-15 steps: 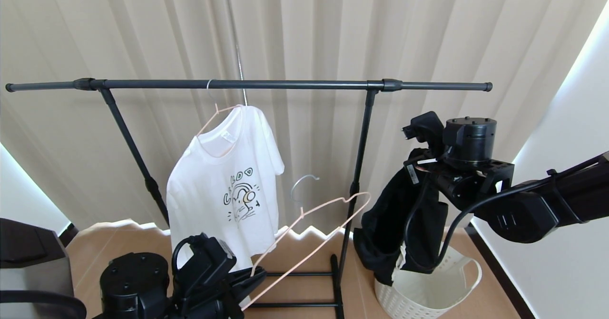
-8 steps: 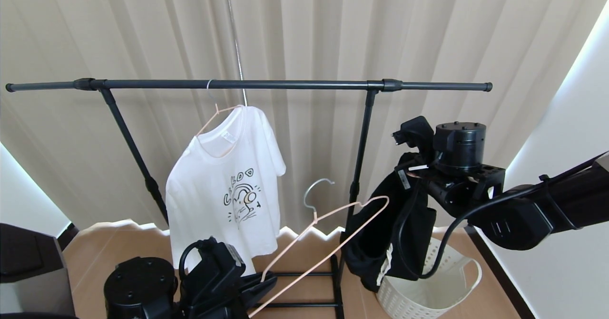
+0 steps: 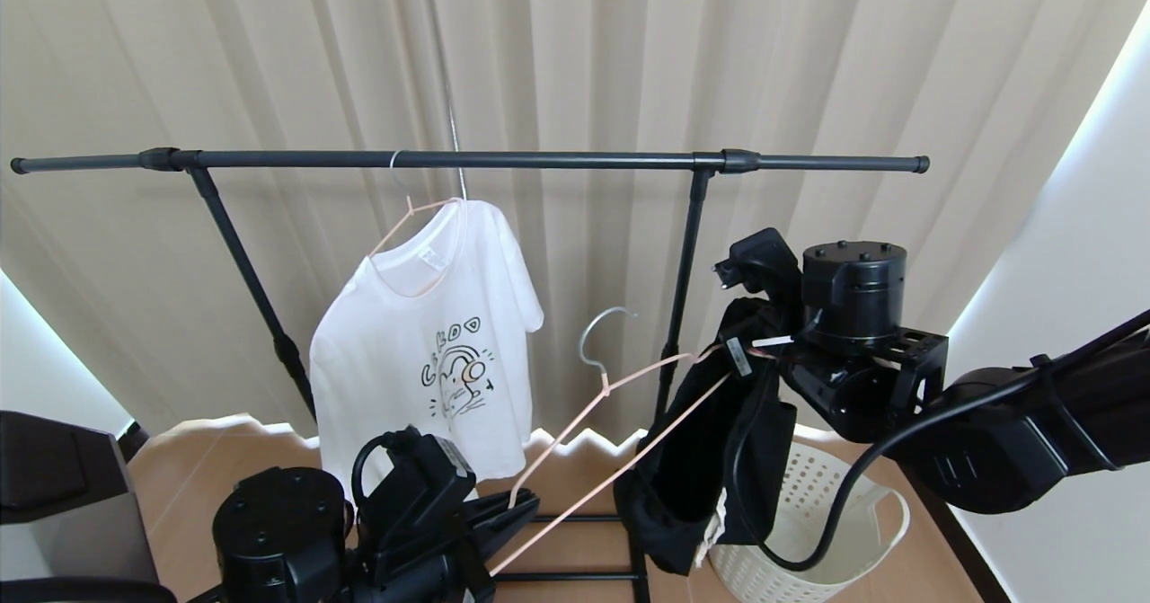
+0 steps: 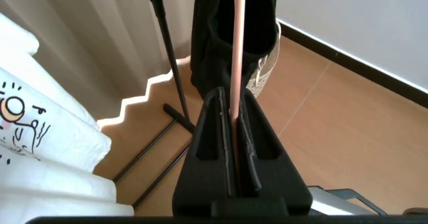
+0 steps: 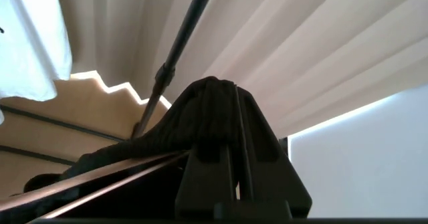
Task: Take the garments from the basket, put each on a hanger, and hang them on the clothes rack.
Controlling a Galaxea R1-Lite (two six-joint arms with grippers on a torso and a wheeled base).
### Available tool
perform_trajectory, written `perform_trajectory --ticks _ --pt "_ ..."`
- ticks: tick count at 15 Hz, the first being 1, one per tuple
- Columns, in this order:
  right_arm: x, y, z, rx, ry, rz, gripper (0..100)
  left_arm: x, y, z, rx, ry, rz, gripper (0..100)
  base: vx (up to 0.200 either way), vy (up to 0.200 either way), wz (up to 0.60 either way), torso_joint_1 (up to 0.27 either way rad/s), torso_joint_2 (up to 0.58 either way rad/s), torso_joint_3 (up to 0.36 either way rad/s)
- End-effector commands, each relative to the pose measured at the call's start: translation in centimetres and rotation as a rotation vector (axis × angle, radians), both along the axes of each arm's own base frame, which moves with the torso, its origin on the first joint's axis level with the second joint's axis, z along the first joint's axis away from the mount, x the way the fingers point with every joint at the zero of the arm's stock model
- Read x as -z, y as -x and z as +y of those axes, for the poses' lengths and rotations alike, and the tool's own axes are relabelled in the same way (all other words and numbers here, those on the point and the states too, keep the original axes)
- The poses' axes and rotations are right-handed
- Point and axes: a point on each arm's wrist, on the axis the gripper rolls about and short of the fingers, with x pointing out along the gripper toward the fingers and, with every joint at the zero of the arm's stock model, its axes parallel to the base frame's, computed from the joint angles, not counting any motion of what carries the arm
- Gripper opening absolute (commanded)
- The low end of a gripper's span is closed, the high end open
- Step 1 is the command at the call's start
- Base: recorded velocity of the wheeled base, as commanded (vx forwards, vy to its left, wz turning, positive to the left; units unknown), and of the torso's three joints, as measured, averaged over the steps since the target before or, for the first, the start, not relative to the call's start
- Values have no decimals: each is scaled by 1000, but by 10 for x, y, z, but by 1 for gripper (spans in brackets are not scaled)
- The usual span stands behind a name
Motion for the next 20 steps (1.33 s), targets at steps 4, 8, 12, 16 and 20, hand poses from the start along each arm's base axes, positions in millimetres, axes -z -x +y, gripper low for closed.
perform_trajectory --ticks 4,8,12,16,20 --pt "-13 18 17 -60 -49 -27 0 -4 -5 -4 -5 37 -7 0 0 0 0 0 0 0" --pt "-27 28 24 -85 -111 -57 0 -9 -10 -9 -6 60 -31 0 0 0 0 0 0 0" --pt "-35 40 36 -123 -173 -72 0 -10 -10 -9 -7 63 -35 0 0 0 0 0 0 0" --pt "-41 60 53 -191 -237 -75 0 -14 -11 -7 -13 73 -48 0 0 0 0 0 0 0" --pt "-47 83 78 -278 -328 -64 0 -17 -10 -5 -17 81 -58 0 0 0 0 0 0 0"
